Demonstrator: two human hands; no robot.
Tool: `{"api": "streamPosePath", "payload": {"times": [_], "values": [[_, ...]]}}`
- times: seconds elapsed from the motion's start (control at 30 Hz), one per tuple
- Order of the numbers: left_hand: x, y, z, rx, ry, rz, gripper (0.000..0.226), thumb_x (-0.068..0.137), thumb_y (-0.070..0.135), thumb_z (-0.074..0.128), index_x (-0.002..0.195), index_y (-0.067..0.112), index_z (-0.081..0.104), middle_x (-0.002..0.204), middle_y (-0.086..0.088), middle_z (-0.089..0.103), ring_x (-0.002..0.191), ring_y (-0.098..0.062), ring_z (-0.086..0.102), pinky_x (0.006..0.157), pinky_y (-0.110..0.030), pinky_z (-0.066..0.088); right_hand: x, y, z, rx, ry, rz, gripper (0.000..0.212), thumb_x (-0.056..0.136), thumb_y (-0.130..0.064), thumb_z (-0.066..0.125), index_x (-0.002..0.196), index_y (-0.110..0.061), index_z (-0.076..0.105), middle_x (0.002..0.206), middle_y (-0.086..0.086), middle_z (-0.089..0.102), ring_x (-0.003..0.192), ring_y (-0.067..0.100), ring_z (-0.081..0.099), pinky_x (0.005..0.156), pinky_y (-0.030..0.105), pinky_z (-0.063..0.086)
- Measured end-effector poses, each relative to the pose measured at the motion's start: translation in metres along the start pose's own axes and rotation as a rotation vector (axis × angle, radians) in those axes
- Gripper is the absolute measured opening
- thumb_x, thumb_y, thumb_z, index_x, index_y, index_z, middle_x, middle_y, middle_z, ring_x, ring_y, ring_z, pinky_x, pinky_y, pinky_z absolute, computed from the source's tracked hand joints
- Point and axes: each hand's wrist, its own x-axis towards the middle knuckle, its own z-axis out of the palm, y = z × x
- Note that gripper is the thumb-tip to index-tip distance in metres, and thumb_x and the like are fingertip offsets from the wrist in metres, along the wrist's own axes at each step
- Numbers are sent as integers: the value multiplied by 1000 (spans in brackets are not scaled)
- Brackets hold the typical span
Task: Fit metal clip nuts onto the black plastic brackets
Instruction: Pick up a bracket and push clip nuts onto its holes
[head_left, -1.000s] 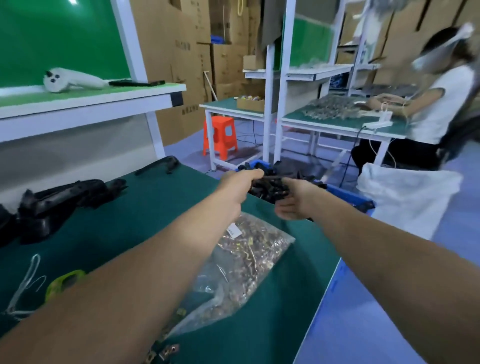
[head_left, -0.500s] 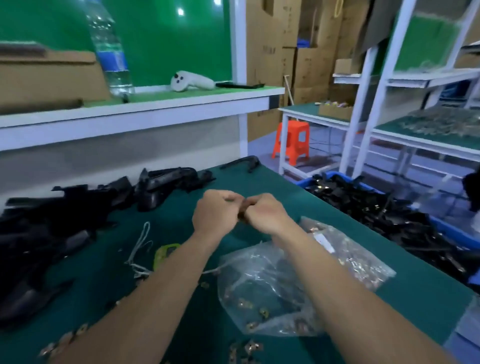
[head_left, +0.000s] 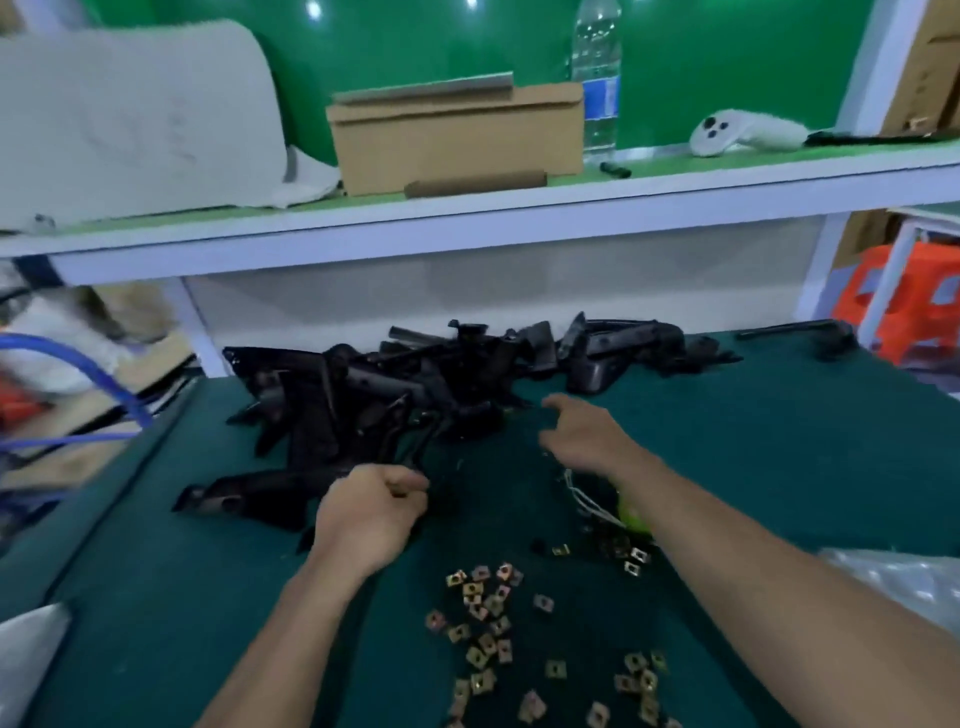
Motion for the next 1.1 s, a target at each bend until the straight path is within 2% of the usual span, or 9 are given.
{"api": "streamPosePath", "payload": {"times": [0.13, 0.3, 0.43, 0.53, 0.67, 0.77, 0.83, 0.93, 1.1], "values": [[-22, -11, 11, -8, -255, 73, 31, 82, 44, 79, 112, 41, 75, 96, 33, 64, 82, 23, 55, 67, 2, 41, 37, -40, 32, 115, -21, -24, 58, 97, -28, 61, 150, -20, 40, 133, 7, 57, 104, 22, 61, 81, 32, 50], [-34, -1, 42, 33, -278, 139, 19, 78, 39, 76, 86, 55, 70, 98, 23, 57, 95, 3, 57, 88, -21, 49, 70, -70, 68, 164, 85, 103, 60, 92, -32, 71, 140, -13, 40, 110, 7, 58, 88, 23, 60, 65, 33, 50], [-34, -9, 50, -8, -191, 156, 35, 83, 26, 73, 64, 54, 64, 94, 24, 59, 89, 3, 58, 81, -15, 48, 82, -72, 75, 280, 113, 223, 73, 86, -16, 76, 144, -14, 34, 113, 10, 59, 87, 25, 61, 74, 38, 55], [-35, -13, 51, -63, -140, 168, 41, 84, 17, 73, 67, 54, 65, 95, 27, 60, 90, 7, 59, 77, -6, 43, 85, -69, 70, 275, 135, 211, 32, 85, -7, 73, 113, -12, 60, 97, 3, 62, 79, 19, 59, 76, 34, 58], [-35, -15, 49, -151, -102, 213, 44, 87, 10, 70, 78, 52, 68, 96, 26, 63, 94, 11, 58, 76, -3, 40, 63, -64, 45, 324, 219, 75, 37, 83, 1, 67, 114, -18, 74, 94, 4, 72, 75, 16, 66, 60, 24, 54], [-38, -15, 49, -249, -50, 200, 33, 93, 15, 71, 87, 48, 70, 100, 33, 60, 96, 14, 57, 79, 0, 40, 29, -54, 13, 352, 374, -50, 24, 84, -2, 69, 91, -23, 78, 74, -10, 71, 62, 10, 66, 55, 23, 54], [-38, -16, 49, -298, -41, 178, 29, 96, 19, 70, 95, 48, 68, 100, 35, 56, 96, 14, 54, 77, 0, 39, 2, -47, -6, 535, 406, -61, 26, 84, -4, 72, 81, -29, 77, 73, -13, 73, 71, 7, 69, 64, 22, 58], [-40, -17, 49, -293, -30, 173, 32, 99, 26, 66, 119, 50, 60, 99, 31, 50, 94, 10, 52, 75, -2, 38, -45, -33, -25, 918, 297, -58, 24, 88, -2, 69, 89, -22, 81, 92, 0, 78, 93, 18, 73, 83, 31, 58], [-43, -10, 52, -354, 70, 179, 34, 98, 29, 67, 120, 52, 57, 98, 27, 54, 90, 5, 55, 72, -5, 40, -105, -2, -21, 1063, 163, 43, 27, 96, -6, 59, 101, -25, 78, 96, 7, 76, 78, 23, 67, 62, 34, 48]]}}
